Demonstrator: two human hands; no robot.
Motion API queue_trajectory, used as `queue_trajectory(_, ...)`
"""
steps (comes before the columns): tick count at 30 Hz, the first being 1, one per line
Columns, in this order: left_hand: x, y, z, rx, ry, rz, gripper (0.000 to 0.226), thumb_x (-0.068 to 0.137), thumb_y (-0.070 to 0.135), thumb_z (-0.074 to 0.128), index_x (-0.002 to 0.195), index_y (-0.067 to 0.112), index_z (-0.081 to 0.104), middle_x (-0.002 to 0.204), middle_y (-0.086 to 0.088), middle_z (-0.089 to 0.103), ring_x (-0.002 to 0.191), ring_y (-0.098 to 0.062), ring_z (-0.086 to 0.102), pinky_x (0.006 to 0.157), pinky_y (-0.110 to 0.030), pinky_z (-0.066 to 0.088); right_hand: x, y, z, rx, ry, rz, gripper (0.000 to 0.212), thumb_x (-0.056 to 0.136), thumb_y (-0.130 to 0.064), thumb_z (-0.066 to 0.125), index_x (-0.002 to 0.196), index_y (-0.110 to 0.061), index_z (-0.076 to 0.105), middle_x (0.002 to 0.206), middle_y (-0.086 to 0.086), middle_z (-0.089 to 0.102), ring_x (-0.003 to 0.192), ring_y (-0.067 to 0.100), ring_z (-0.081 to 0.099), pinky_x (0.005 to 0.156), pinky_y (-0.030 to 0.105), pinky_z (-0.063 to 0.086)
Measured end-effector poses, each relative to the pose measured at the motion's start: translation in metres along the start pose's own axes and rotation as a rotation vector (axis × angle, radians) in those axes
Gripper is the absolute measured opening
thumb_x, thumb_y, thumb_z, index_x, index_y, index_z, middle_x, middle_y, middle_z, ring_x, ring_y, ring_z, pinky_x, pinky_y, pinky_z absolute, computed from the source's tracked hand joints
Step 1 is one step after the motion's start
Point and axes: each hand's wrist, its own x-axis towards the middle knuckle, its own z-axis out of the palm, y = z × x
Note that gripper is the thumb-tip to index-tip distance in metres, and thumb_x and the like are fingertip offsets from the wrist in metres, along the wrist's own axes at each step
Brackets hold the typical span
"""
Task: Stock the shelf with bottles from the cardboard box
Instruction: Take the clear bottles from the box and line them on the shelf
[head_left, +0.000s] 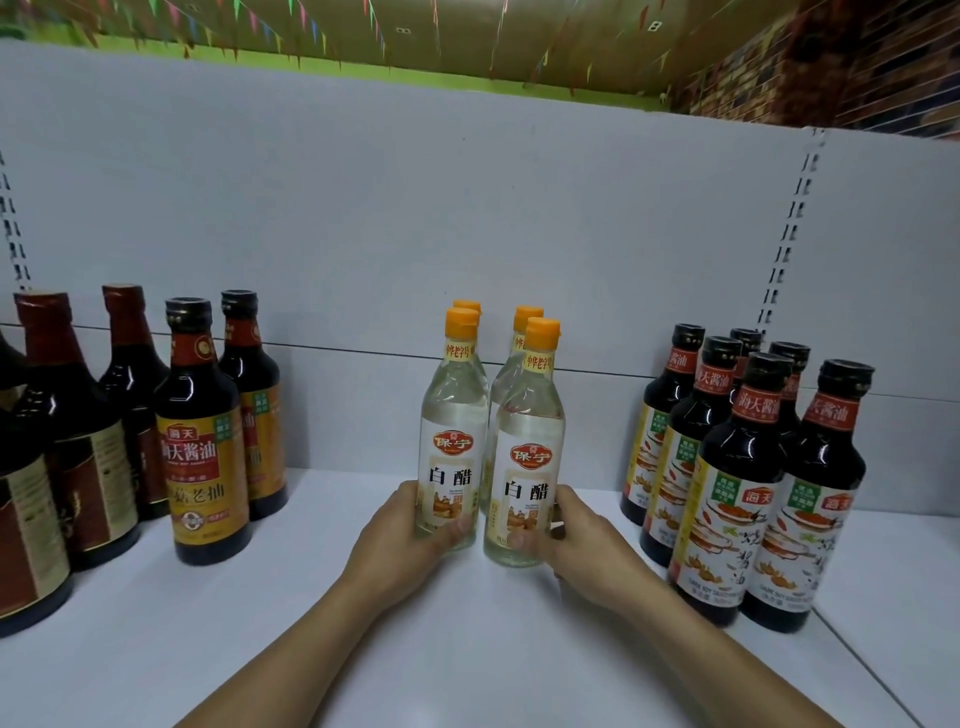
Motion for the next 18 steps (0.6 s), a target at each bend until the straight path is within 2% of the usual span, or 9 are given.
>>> queue_trajectory(4,0.002,-0.004,0.001,-0.008,-0.01,0.006,0.048,0.085,0.059,0.071,0.122,0.036,0.052,0.124,0.02,0.065,0.11,-0.002,0.063,0.093,-0.03,0.052,0.006,-0.003,0.0,-0.065,0.0,0.011,0.06,0.095,-0.051,0.066,0.143,-0.029,0.038,0.139,-0.013,0.061,0.116,0.014,0.061,0.098,0.035,0.053)
queue_trajectory(8,0.002,-0.003,0.001,-0.015,-0.016,0.02,0.048,0.086,0.058,0.07,0.124,0.035,0.051,0.125,0.021,0.065,0.112,-0.004,0.063,0.097,-0.033,0.052,0.008,-0.003,0.002,-0.225,-0.032,-0.014,0.07,0.087,-0.058,0.07,0.141,-0.027,0.038,0.14,-0.011,0.062,0.123,0.017,0.061,0.1,0.039,0.053)
queue_trajectory(13,0.003,-0.005,0.002,-0.011,-0.015,0.03,0.049,0.086,0.057,0.071,0.125,0.035,0.051,0.126,0.021,0.065,0.113,-0.004,0.063,0.098,-0.035,0.053,0.01,0.001,0.007,-0.226,-0.008,-0.035,0.067,0.085,-0.061,0.07,0.137,-0.029,0.041,0.137,-0.012,0.063,0.122,0.018,0.06,0.099,0.043,0.053)
queue_trajectory(18,0.005,-0.008,0.002,0.015,-0.015,0.051,0.056,0.084,0.064,0.068,0.128,0.034,0.05,0.127,0.02,0.064,0.114,-0.006,0.063,0.098,-0.038,0.054,0.012,0.005,0.009,-0.204,0.001,-0.041,0.07,0.083,-0.063,0.069,0.138,-0.032,0.04,0.14,-0.012,0.061,0.125,0.02,0.058,0.102,0.046,0.052)
